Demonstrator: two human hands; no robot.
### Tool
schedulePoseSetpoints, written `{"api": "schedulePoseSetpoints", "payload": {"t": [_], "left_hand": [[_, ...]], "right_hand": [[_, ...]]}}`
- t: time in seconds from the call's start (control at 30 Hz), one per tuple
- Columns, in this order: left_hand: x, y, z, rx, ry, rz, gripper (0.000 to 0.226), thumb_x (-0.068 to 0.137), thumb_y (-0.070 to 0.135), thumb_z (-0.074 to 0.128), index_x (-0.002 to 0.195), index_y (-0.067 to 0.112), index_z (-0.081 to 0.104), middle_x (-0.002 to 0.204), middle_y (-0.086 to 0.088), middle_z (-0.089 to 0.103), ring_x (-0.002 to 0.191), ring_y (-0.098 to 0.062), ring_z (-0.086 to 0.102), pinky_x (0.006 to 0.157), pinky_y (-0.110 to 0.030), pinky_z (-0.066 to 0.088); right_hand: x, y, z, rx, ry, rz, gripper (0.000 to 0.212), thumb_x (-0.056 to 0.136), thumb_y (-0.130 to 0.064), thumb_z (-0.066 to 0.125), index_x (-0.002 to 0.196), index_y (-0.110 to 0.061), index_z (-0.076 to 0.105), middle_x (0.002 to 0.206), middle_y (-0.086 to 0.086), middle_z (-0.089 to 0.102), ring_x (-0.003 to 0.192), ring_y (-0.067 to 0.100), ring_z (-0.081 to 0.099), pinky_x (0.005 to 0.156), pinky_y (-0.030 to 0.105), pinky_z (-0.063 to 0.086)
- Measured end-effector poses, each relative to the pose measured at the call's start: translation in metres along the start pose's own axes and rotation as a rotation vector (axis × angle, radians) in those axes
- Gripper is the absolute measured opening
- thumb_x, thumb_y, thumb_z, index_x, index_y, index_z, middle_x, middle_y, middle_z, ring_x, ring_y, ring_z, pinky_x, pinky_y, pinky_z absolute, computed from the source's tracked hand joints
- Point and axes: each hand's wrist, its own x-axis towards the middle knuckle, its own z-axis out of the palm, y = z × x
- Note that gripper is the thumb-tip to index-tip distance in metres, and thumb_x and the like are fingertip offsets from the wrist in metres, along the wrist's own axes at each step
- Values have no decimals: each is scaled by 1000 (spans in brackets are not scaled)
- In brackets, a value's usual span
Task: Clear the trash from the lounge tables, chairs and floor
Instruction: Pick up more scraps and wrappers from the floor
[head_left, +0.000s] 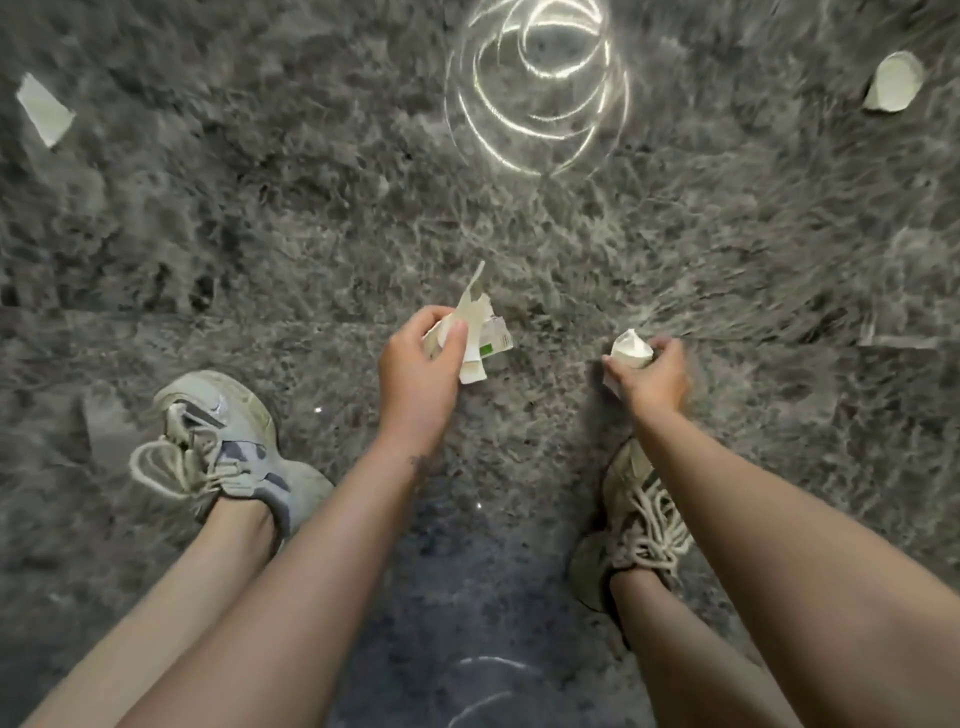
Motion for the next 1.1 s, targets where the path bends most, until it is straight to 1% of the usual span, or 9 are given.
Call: {"api": "schedulePoseSetpoints", "payload": {"t": [0.17,0.33,0.47,0.57,0.67,0.8,0.87,0.97,1.1], "left_hand": [[12,22,-30,-20,15,10,10,90,10,56,82,14,61,71,7,59,68,-12,52,63,-30,40],[25,69,-90,-42,80,37,9,90,11,56,84,14,61,72,5,60,71,-18,56,65,-33,45],[29,102,-145,-85,123,69,12,90,12,57,82,21,60,71,12,60,70,-16,57,64,-27,43],[29,123,-194,-100,139,96,11,90,15,57,84,23,61,72,14,61,69,-10,57,63,-22,42],[29,132,-242,-121,154,90,7,91,17,56,93,16,62,81,8,63,76,-14,58,67,-28,43],[31,130,-299,-101,157,57,9,93,23,52,99,21,59,73,17,57,65,2,52,55,-16,38],[34,127,-328,-153,170,46,10,93,22,53,100,22,60,74,17,59,65,0,55,57,-15,40],[39,122,-364,-261,134,17,13,85,25,59,89,37,58,77,15,65,69,-2,60,61,-21,46],[55,112,-386,-245,209,-30,21,82,14,63,89,33,57,74,17,63,72,-9,59,60,-17,44]], "right_hand": [[-39,-68,-12,140,-28,-132,53,68,-24,79,110,-16,49,111,8,60,103,27,57,94,44,42],[-123,-183,-40,439,-177,-386,46,71,-20,79,103,-18,46,98,1,58,81,5,56,75,22,49],[-196,-260,-51,675,-321,-381,39,73,-21,78,96,-26,47,90,-7,56,68,-11,57,59,8,45],[-248,-304,-46,712,-433,-340,40,75,-22,76,103,-31,48,99,-4,60,83,4,62,69,18,50],[-292,-342,-34,691,-476,-261,45,76,-23,75,114,-18,53,109,11,61,93,21,62,81,35,53],[-339,-383,-12,653,-577,-185,45,78,-27,72,116,-10,55,106,14,59,85,18,62,61,22,51],[-358,-403,1,622,-631,-178,47,80,-26,70,119,-5,55,107,15,62,87,20,64,64,24,52],[-378,-426,17,570,-671,-147,49,82,-26,68,121,-1,52,115,19,61,100,30,63,82,36,54],[-386,-444,45,473,-779,-186,44,86,-26,64,117,4,53,105,20,62,87,24,61,70,28,52]]}}
